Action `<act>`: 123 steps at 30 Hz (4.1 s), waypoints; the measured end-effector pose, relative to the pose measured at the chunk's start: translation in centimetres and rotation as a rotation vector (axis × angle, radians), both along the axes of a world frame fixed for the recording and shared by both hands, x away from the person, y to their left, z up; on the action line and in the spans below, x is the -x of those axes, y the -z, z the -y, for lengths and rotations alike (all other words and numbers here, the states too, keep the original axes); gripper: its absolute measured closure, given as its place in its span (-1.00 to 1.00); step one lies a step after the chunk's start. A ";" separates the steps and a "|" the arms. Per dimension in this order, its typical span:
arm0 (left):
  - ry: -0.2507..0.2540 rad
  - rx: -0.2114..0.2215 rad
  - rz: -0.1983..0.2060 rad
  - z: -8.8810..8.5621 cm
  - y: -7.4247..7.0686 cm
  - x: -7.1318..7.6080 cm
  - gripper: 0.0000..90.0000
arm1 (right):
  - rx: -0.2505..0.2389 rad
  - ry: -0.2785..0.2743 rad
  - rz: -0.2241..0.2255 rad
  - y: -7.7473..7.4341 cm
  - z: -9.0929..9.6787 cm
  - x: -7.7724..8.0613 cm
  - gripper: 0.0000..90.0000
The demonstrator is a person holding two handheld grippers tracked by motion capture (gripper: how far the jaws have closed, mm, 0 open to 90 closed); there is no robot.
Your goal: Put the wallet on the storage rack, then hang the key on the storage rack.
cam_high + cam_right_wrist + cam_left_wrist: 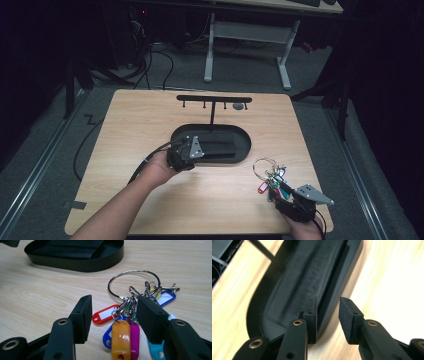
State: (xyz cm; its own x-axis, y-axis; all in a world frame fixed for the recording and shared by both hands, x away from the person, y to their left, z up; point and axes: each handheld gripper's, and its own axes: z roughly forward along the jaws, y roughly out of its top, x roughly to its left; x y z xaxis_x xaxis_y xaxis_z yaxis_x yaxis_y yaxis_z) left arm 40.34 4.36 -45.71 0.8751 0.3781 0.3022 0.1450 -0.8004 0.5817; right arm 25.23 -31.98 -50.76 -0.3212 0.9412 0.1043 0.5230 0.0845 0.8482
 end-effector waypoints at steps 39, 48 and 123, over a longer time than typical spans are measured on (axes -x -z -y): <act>-0.295 0.303 -0.150 -12.0 5.4 9.0 -0.13 | 0.024 -0.027 0.007 -0.4 -0.8 0.3 0.18; -0.313 0.423 -0.105 -14.5 5.1 9.1 -0.25 | 0.049 -0.025 -0.005 -0.1 -1.1 0.2 0.15; -0.237 0.352 -0.115 -14.2 6.5 9.8 -0.32 | 0.688 -0.389 -0.673 -3.0 -7.8 -14.9 0.39</act>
